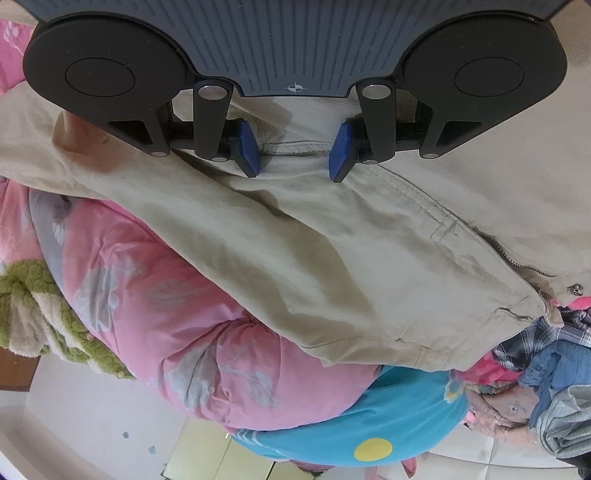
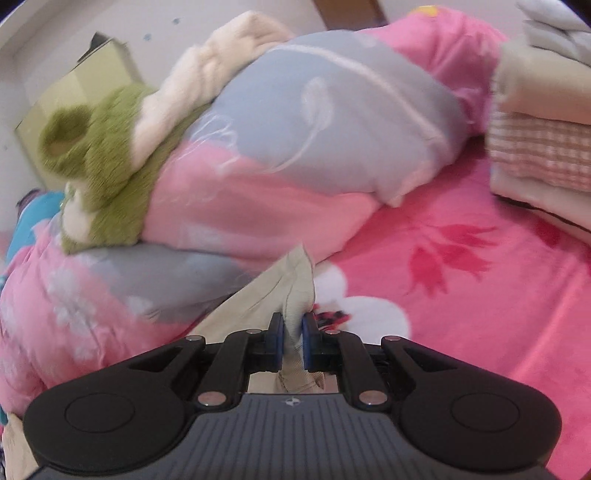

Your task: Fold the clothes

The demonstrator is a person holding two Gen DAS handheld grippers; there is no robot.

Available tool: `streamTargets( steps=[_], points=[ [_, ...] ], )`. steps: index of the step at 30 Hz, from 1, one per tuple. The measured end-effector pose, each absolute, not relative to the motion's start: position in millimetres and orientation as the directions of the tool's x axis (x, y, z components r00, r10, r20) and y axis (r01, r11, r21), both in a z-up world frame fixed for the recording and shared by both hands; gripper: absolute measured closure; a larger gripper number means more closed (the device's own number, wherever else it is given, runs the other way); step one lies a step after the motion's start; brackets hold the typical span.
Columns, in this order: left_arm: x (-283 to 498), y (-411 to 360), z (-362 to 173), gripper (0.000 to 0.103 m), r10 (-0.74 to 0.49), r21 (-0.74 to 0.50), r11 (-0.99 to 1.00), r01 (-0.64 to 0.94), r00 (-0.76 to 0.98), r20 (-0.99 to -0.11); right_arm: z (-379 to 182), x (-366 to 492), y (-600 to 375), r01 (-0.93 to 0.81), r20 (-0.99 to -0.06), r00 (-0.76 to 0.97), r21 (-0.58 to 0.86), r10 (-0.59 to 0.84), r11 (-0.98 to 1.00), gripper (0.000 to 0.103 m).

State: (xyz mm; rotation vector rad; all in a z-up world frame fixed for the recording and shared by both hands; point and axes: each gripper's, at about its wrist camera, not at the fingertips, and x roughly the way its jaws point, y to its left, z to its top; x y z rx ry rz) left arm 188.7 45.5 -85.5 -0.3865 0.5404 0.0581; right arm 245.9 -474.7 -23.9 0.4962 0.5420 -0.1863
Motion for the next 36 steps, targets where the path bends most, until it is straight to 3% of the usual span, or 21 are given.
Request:
streamTargets(
  steps=[15,19,23,28,31,34,36],
  points=[
    [186.9,50.6,-88.0,0.062,-0.063,-0.374,0.915,-0.151,0.862,-0.503,-13.2,219.6,-531.2,0.404,-0.524,0.838,0.413,-0.149,0.816,0.093],
    [187.0,50.7,-87.9,0.062,-0.064,-0.375,0.915,-0.151,0.862,-0.503,-35.3,222.8,-538.8,0.452,-0.608,0.779,0.373,-0.154,0.81,0.091],
    [187.5,51.6,-87.8,0.062,-0.067,-0.379,0.913,-0.15,0.862,-0.502,-54.6,221.9,-553.5,0.549,-0.694,0.692,0.329,-0.198,0.768,0.066],
    [188.0,52.8,-88.0,0.061,-0.07,-0.385,0.911,-0.15,0.863,-0.501,-28.9,209.9,-547.5,0.653,-0.631,0.659,0.209,-0.409,0.728,0.064],
    [187.4,53.5,-88.5,0.061,-0.073,-0.391,0.908,-0.15,0.864,-0.499,-0.1,223.4,-492.9,0.511,-0.539,0.756,0.132,-0.372,0.849,0.064],
    [186.9,54.9,-89.0,0.061,-0.077,-0.4,0.904,-0.149,0.866,-0.495,19.2,251.0,-402.4,0.199,-0.488,0.858,0.027,-0.161,0.98,0.062],
    [186.3,56.3,-89.5,0.061,-0.082,-0.411,0.9,-0.147,0.868,-0.49,19.1,273.1,-330.2,-0.089,-0.508,0.859,-0.035,0.059,0.995,0.047]
  ],
)
